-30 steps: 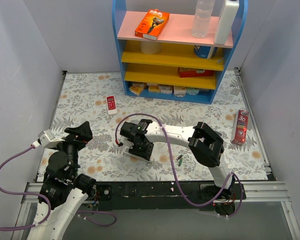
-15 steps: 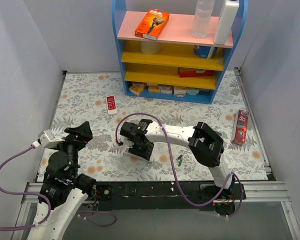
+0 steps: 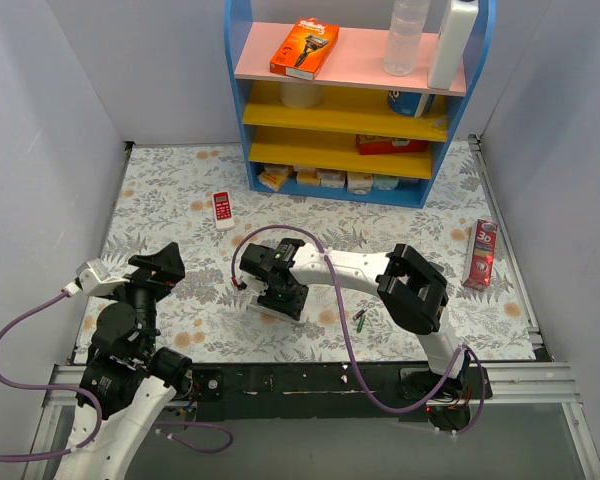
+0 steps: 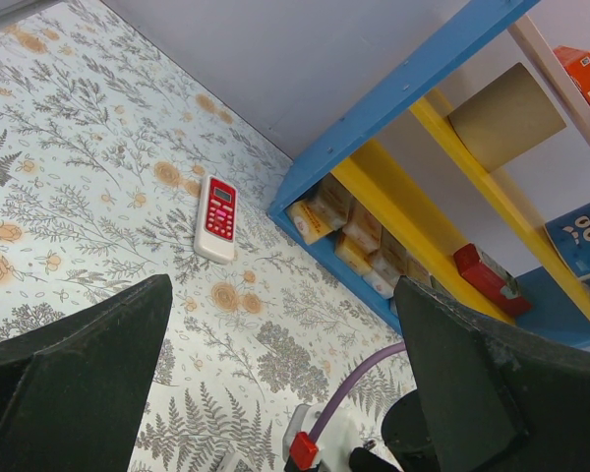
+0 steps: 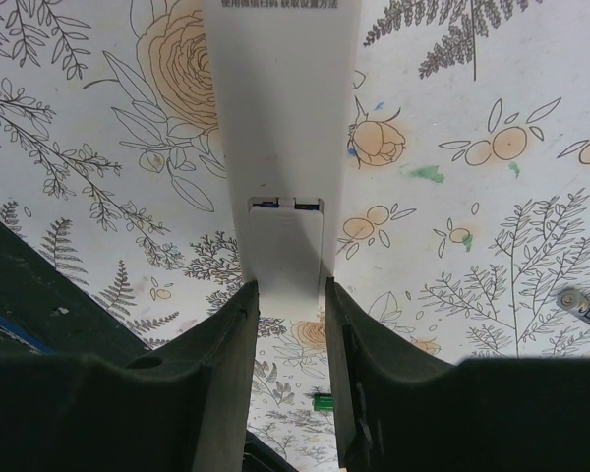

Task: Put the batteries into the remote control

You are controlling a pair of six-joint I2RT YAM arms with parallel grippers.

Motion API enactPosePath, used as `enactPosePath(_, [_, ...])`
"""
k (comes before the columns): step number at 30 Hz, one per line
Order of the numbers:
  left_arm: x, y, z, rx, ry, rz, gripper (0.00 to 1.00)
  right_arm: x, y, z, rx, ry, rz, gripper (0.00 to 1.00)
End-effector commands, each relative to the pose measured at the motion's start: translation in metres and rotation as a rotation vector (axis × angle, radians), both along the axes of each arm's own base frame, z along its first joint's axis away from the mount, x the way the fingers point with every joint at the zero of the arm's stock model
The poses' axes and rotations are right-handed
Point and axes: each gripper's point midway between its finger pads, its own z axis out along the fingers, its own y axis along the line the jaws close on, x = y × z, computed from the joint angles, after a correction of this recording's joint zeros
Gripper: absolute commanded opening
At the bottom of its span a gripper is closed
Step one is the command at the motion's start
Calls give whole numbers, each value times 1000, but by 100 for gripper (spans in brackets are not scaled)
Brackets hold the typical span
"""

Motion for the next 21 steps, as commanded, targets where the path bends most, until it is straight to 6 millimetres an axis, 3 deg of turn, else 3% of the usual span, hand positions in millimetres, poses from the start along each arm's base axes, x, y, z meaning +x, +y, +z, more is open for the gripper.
enactPosePath(1, [2, 2, -6, 15, 22, 16, 98, 1, 12, 24, 77, -15, 4, 40])
enactPosePath(6, [4, -1, -7, 19, 26, 2, 98, 4, 19, 44, 156, -46, -7, 43])
enactPosePath(11, [10, -16, -14, 33, 59, -68, 98, 9, 18, 61, 241, -91, -77, 55])
enactPosePath(14, [17, -30, -23, 44, 109, -126, 98, 19, 5, 68, 291, -135, -198, 57])
enactPosePath(15, [22, -36, -31, 52, 145, -146, 98, 23, 1, 81, 339, -155, -239, 57])
enactPosePath(17, [26, -45, -41, 54, 189, -180, 98, 34, -14, 76, 372, -191, -368, 59])
enactPosePath(18, [28, -55, -48, 44, 220, -225, 98, 38, -20, 94, 438, -224, -411, 62])
enactPosePath(19, [32, -61, -59, 46, 272, -243, 98, 34, -36, 80, 427, -216, -481, 64])
enactPosePath(21, [34, -76, -73, 35, 331, -308, 98, 45, -41, 105, 586, -250, -565, 65])
